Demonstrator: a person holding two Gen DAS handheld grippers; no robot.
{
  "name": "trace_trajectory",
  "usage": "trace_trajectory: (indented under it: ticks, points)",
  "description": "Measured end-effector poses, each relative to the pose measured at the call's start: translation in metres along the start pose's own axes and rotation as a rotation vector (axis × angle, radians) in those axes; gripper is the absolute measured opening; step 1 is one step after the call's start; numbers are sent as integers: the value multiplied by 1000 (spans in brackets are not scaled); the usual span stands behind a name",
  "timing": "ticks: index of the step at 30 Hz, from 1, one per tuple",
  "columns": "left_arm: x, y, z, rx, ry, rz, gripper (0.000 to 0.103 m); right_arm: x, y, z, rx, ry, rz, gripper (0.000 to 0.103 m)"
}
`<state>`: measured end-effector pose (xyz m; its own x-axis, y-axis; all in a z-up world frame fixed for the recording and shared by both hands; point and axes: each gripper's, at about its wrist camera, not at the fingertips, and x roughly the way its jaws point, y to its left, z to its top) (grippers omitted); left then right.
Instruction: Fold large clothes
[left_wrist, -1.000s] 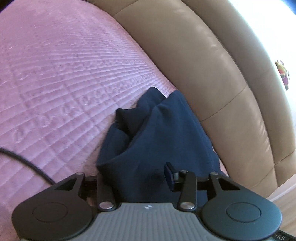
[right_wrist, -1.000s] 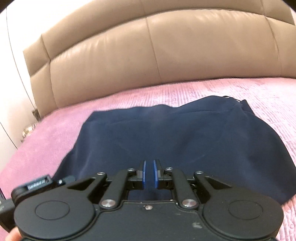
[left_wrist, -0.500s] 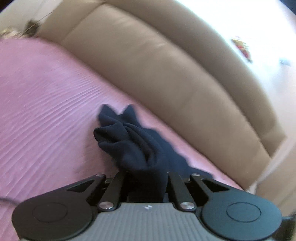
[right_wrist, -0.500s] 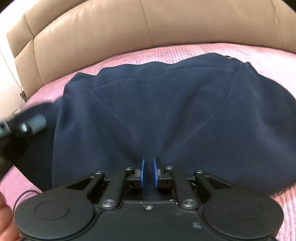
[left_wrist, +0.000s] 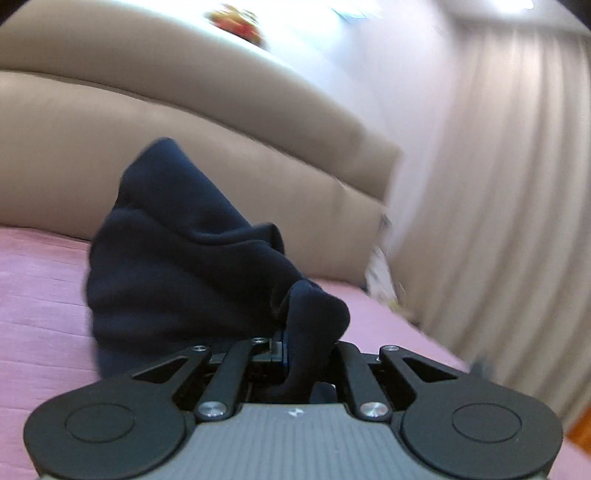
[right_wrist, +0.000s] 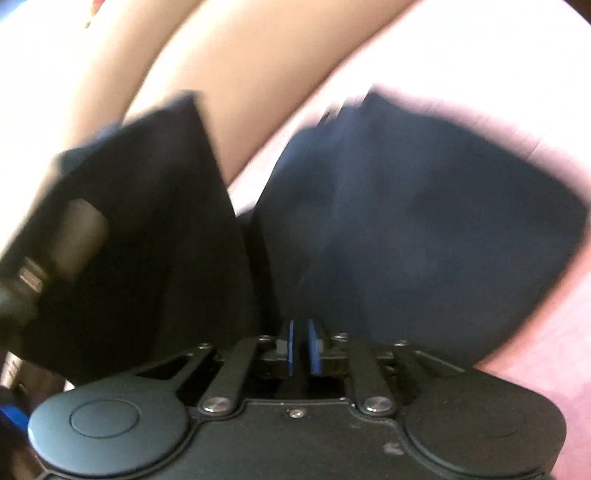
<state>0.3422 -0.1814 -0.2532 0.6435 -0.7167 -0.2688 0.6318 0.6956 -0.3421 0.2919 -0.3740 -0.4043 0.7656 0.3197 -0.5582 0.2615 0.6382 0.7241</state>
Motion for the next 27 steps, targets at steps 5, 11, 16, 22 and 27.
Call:
trace_trajectory:
  ticks: [5, 11, 16, 22, 27]
  points:
    - [63, -22, -29, 30, 137, -79, 7, -53, -27, 37, -64, -146, -186, 17]
    - [97, -19, -60, 90, 218, -12, 7, -65, -45, 74, -72, -145, -195, 55]
    - [78, -13, -65, 71, 197, -13, 7, -27, -42, 99, -8, 17, -7, 80]
    - [79, -12, -58, 55, 194, -33, 7, 14, -50, 106, 111, 141, 119, 84]
    - [77, -11, -56, 27, 189, -43, 7, 38, -42, 111, 89, 193, 86, 84]
